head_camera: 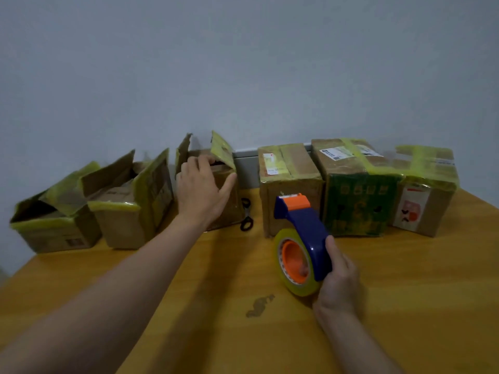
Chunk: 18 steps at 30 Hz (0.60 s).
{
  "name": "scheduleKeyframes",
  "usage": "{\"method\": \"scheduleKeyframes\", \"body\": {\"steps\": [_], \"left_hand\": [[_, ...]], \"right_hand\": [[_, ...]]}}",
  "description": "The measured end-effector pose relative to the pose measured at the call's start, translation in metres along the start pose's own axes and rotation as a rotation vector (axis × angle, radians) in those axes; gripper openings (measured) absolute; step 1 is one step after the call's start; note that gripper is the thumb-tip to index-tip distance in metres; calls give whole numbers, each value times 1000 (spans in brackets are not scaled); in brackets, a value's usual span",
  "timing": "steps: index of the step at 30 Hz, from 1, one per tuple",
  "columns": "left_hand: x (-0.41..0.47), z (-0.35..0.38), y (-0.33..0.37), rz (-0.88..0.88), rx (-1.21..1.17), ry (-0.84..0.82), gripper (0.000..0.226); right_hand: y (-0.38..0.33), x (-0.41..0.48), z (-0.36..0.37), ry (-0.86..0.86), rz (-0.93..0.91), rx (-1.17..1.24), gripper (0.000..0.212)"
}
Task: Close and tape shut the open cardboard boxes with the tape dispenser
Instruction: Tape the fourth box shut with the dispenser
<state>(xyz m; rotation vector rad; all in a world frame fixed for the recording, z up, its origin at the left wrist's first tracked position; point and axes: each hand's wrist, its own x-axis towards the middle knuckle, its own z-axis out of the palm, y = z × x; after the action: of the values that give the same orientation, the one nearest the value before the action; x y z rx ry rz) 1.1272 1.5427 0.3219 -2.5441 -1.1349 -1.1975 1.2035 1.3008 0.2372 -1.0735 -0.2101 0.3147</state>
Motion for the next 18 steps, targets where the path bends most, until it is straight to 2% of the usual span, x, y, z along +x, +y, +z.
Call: {"method": "scheduleKeyframes", "body": {"steps": [7,10,13,18], "left_hand": [[39,7,-18,29,74,-306,107],[50,10,-12,8,104,-424,111],[55,15,-10,39,248,-519,104],[50,10,-11,16,328,-490,102]], "right_hand": [[16,1,23,-82,67,37,31],[20,7,19,-103,66,28,34],[22,9,18,-129,72,14,39],[24,11,16,-171,63,-17,37]]}}
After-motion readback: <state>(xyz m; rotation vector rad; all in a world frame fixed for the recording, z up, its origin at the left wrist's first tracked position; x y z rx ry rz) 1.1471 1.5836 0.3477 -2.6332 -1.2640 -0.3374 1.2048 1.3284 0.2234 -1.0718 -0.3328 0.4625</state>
